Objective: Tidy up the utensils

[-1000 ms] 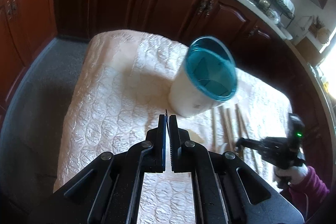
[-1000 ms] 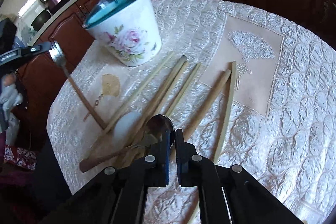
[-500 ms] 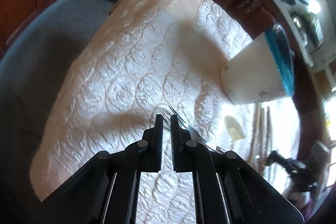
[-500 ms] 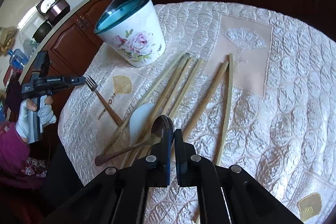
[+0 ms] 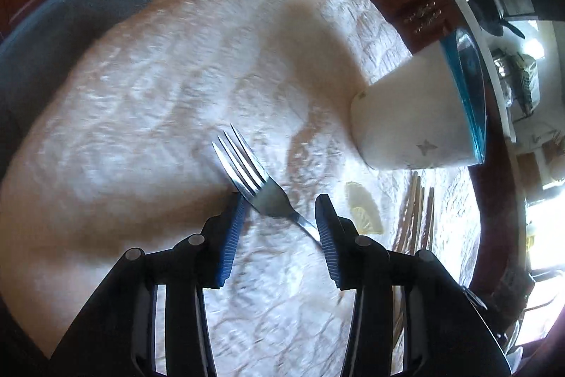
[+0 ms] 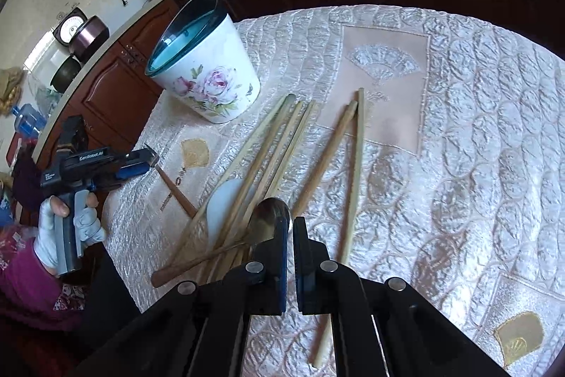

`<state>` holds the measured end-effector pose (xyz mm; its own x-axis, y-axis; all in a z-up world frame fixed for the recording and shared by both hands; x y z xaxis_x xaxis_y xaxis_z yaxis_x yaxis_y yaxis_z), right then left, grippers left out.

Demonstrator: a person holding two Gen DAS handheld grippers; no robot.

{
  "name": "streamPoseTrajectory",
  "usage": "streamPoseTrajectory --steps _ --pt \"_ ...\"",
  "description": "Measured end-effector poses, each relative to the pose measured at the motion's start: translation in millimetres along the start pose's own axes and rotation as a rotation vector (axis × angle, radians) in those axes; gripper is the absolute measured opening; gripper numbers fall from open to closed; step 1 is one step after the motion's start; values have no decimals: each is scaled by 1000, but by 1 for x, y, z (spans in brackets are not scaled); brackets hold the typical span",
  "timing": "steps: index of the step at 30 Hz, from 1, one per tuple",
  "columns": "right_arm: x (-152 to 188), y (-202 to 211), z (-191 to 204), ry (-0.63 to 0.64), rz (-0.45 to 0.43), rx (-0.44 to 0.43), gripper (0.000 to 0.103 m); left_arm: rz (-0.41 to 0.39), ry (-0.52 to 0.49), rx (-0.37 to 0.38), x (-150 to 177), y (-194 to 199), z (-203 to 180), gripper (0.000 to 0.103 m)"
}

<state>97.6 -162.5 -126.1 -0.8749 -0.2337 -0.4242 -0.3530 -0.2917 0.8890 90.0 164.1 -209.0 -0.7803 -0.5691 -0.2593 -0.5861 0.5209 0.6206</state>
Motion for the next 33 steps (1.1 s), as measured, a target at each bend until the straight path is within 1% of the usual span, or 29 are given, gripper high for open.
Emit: streamPoseTrajectory --steps 2,3,4,5,6,11,14,15,16,17,18,19,20,22,24,26,28,30,31,32,33 --pt "-1 2 -5 -25 -12 -5 4 -8 -5 -8 -2 -5 -4 40" --pt "-1 2 -7 -34 -9 -15 11 -16 -3 -6 -3 -6 -5 40" --pt "-1 1 -7 -35 -6 -24 25 -18 2 -3 -4 -7 -4 40" --pt "-1 1 -7 -35 -5 -28 30 -22 15 3 -5 -7 -3 40" --pt "-1 -2 -5 -33 -3 -29 31 -26 23 8 -7 -8 -3 40" --pt "-4 -29 3 -41 69 -64 30 -29 69 44 -21 -13 -1 40" --pt "-3 -38 11 -16 88 -62 17 -33 81 51 -26 -14 1 40" --pt "-2 -38 15 4 81 -51 7 -34 77 50 -28 -15 1 40" --pt "0 -36 18 19 72 -43 6 -34 70 48 -29 -16 0 40" --pt "1 -33 19 25 67 -46 6 -31 59 41 -29 -17 -1 33" --pt "3 -28 21 30 58 -46 5 -27 33 14 -29 -18 -2 21" --pt "5 -24 21 37 48 -39 4 -17 7 -20 -28 -19 -2 2" --pt "6 -19 21 42 42 -32 4 -8 2 -23 -29 -21 0 3" --pt "7 -9 21 41 29 -32 3 -10 27 6 -30 -19 4 0" --pt "5 3 19 38 13 -32 3 -19 21 31 -33 -12 2 0" --pt "2 12 16 35 -4 -35 3 -24 2 39 -33 -5 -1 0" --pt "0 18 14 28 -15 -34 3 -29 -8 33 -35 -1 -3 0" --pt "0 21 13 20 -21 -31 3 -46 13 23 -37 0 -1 0" --pt "0 22 13 14 -21 -31 3 -56 35 25 -37 1 2 6" --pt "1 23 13 9 -21 -33 3 -61 58 32 -38 2 7 21" --pt "2 24 13 5 -21 -35 3 -60 78 46 -38 1 11 28"
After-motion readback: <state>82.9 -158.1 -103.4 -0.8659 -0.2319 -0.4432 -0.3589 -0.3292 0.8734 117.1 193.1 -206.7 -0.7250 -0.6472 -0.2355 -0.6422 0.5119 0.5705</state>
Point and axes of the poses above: each gripper's, at about its wrist camera, not at the fingertips, and y roughly against the way its jaws point, z to its left, x to its underside, the point moved 4 cm from there along -y, roughly the way its jaws point, and after that the axes turned 15 degrees about x, right-handed, at the moved point
